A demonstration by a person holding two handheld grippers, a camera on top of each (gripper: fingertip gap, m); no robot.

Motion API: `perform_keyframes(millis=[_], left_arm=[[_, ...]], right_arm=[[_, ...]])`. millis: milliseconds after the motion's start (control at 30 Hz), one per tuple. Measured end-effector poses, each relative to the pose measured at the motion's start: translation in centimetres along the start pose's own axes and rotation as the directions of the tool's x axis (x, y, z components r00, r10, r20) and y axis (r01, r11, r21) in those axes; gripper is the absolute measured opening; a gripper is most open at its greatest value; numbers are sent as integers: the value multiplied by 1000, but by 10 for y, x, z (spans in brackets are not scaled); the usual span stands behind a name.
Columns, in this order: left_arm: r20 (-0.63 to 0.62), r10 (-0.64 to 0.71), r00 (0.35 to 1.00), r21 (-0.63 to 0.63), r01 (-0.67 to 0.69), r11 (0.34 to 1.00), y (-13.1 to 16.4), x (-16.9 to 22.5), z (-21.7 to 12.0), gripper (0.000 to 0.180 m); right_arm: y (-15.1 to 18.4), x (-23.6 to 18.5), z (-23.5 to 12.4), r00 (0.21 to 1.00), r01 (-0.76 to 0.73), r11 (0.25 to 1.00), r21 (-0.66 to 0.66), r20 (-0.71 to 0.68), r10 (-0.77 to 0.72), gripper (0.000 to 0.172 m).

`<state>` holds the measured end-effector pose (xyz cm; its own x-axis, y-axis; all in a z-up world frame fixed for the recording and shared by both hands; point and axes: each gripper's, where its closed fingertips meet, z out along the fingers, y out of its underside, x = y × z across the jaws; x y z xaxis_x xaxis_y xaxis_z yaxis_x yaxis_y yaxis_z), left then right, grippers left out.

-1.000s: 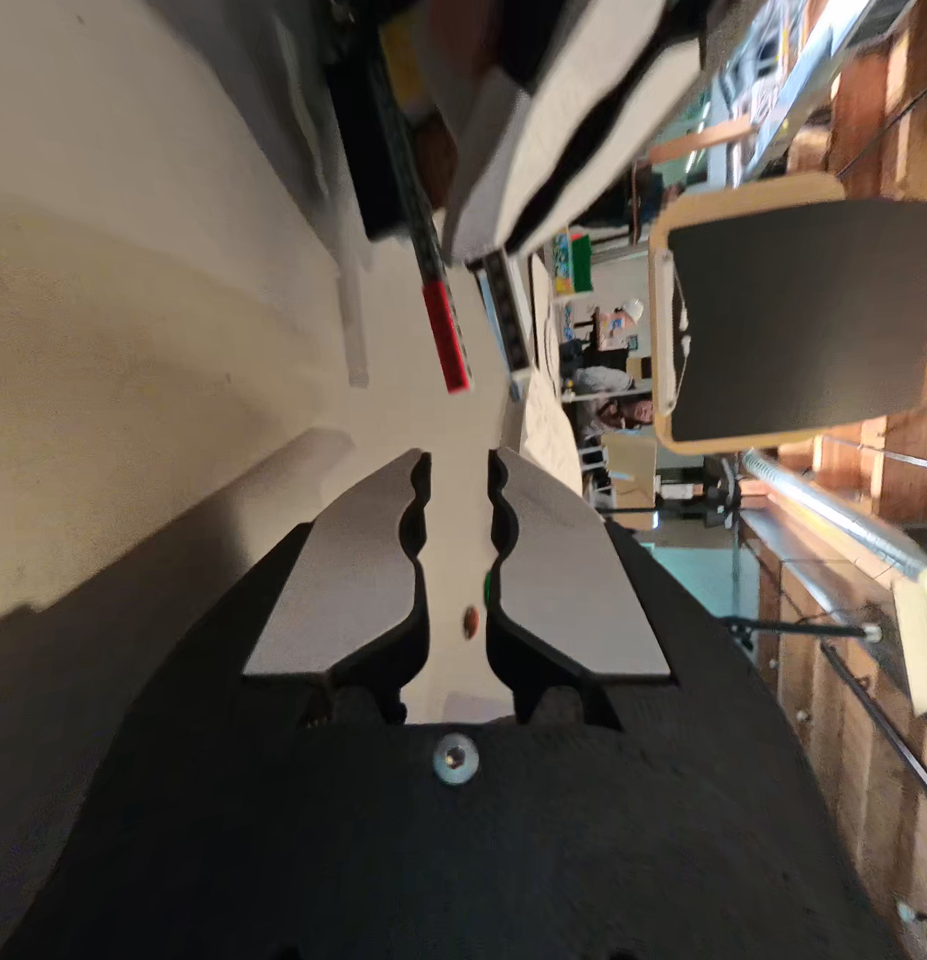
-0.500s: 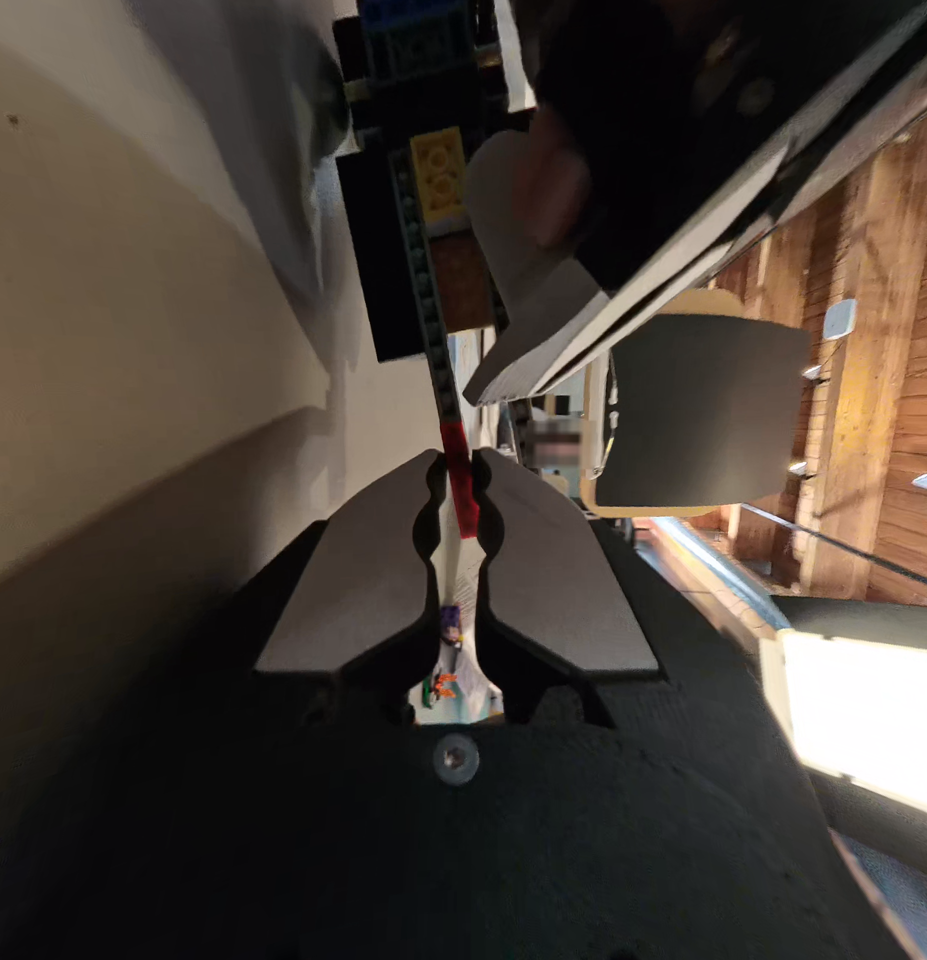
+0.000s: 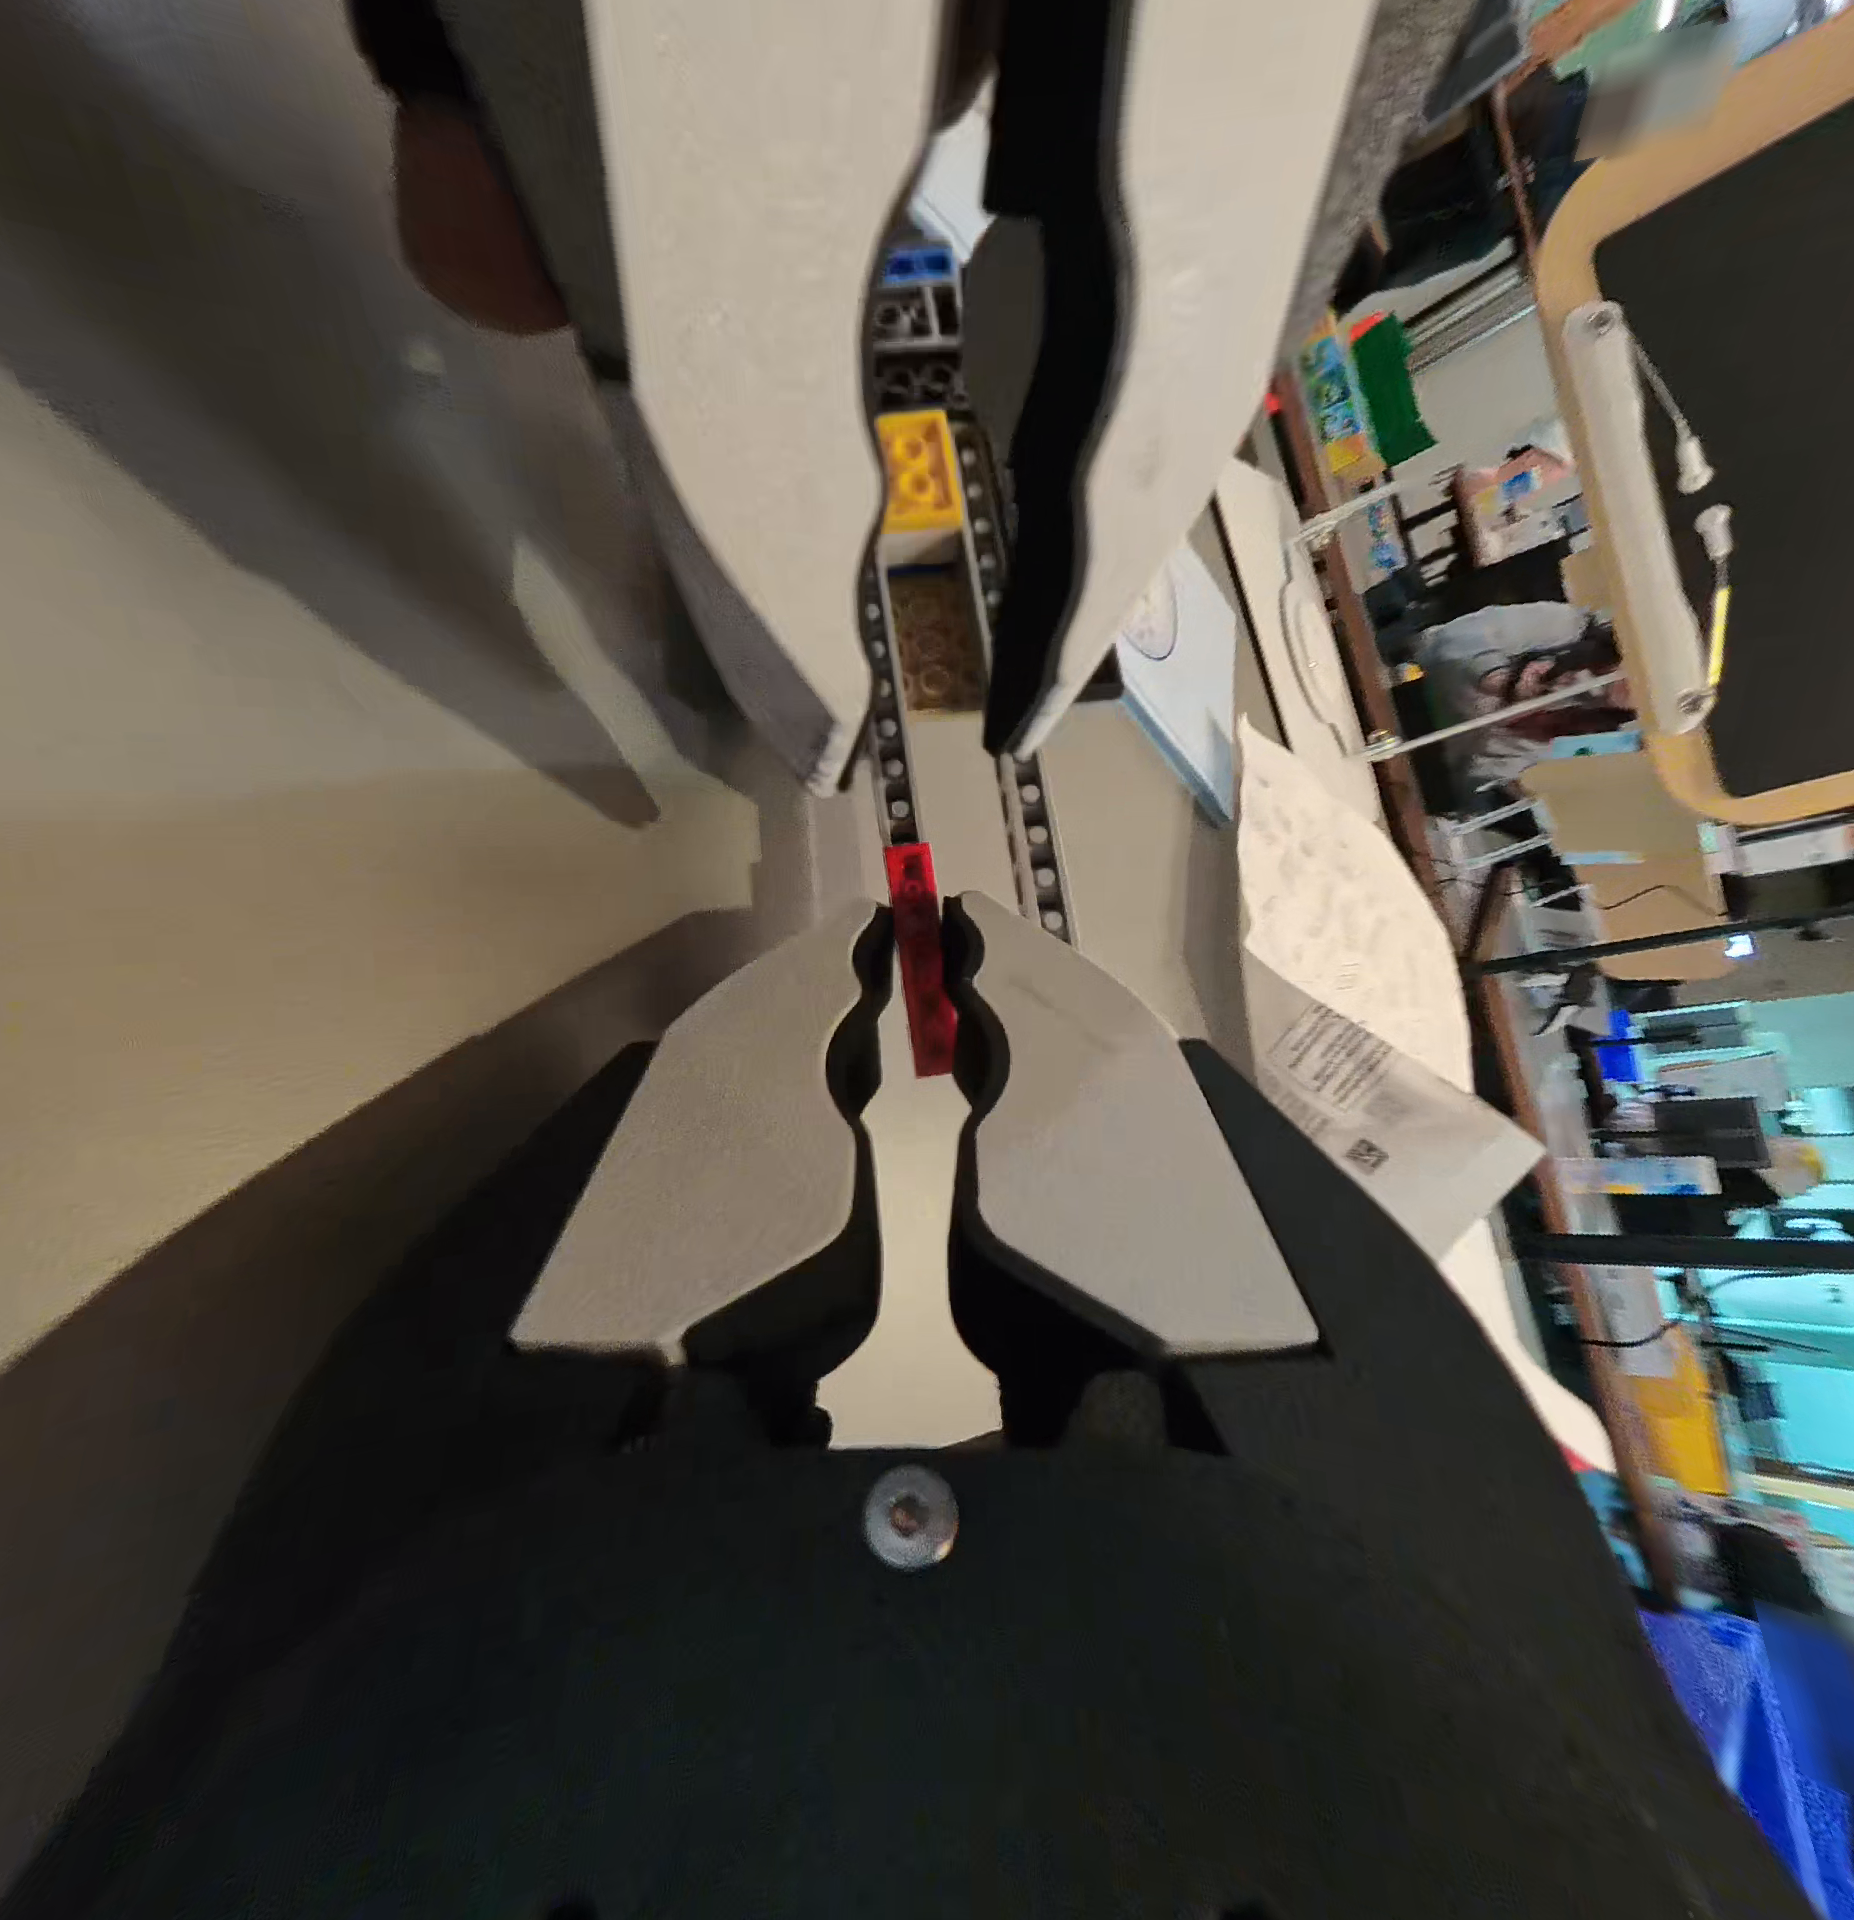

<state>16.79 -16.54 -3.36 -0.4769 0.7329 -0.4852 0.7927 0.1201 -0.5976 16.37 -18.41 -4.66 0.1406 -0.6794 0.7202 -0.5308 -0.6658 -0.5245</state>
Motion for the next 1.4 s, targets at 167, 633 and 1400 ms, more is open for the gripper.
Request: perform_keyframes(millis=[167,633,1400], left_arm=[[-18,-18,1000,-43,17,999,14,2,12,21],[-74,55,996,-94,-62,994,24,11,13,12],[-185,-27,982,-125,4,992,26,23,13,11]], right_arm=[[-1,-2,0,992,-102,994,32,73,99,9],[-14,-19,-6,939,-180,976,125,316,133,8],[-15,-29,-4,743,-430,903,-21,560,367,8]])
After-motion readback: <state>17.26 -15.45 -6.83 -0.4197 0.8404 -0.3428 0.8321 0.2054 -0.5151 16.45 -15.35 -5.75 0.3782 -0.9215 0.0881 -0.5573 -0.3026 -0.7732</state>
